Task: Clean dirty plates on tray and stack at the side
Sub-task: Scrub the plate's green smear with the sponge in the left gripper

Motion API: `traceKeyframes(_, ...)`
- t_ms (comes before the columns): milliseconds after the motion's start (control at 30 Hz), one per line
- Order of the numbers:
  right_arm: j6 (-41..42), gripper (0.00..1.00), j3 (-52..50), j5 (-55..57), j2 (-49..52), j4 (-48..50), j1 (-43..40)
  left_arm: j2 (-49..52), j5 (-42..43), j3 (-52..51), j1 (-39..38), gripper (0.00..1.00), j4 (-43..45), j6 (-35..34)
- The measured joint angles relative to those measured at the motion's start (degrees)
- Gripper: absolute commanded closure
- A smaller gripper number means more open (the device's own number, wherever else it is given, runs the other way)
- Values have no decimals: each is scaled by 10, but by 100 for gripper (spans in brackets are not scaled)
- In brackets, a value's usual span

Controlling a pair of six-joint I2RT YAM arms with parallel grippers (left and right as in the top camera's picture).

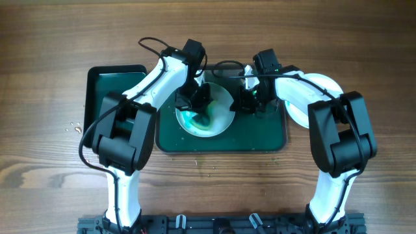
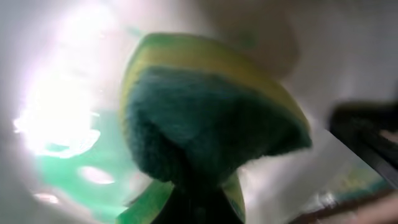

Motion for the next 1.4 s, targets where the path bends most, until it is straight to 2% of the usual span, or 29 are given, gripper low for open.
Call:
traceKeyframes(133,0,96,0,0,0,0,0,0,66,-1,-2,96,18,27)
traceKeyframes(367,0,96,0,0,1,3,0,0,83,-3,-3,96,108,32)
traceKeyframes(533,1,96,0,-1,1,5,0,0,-39,-2,-8,96,129,-30)
traceKeyframes(767,1,96,0,-2,1,7,0,-3,-237,2,-16,96,60,-118)
traceKeyframes(933,0,96,0,-5,2,7,2,-4,-280,2,-16,96,11,-129)
traceKeyframes(1067,-4,96,0,-5,2,6,2,-4,-213,2,-12,96,-3,-73)
traceKeyframes(1233,-6,96,0,-5,2,4,2,-4,-15,1,2,96,2,54)
traceKeyframes(1400,-5,96,0,-5,2,4,2,-4,83,-2,-6,96,50,99)
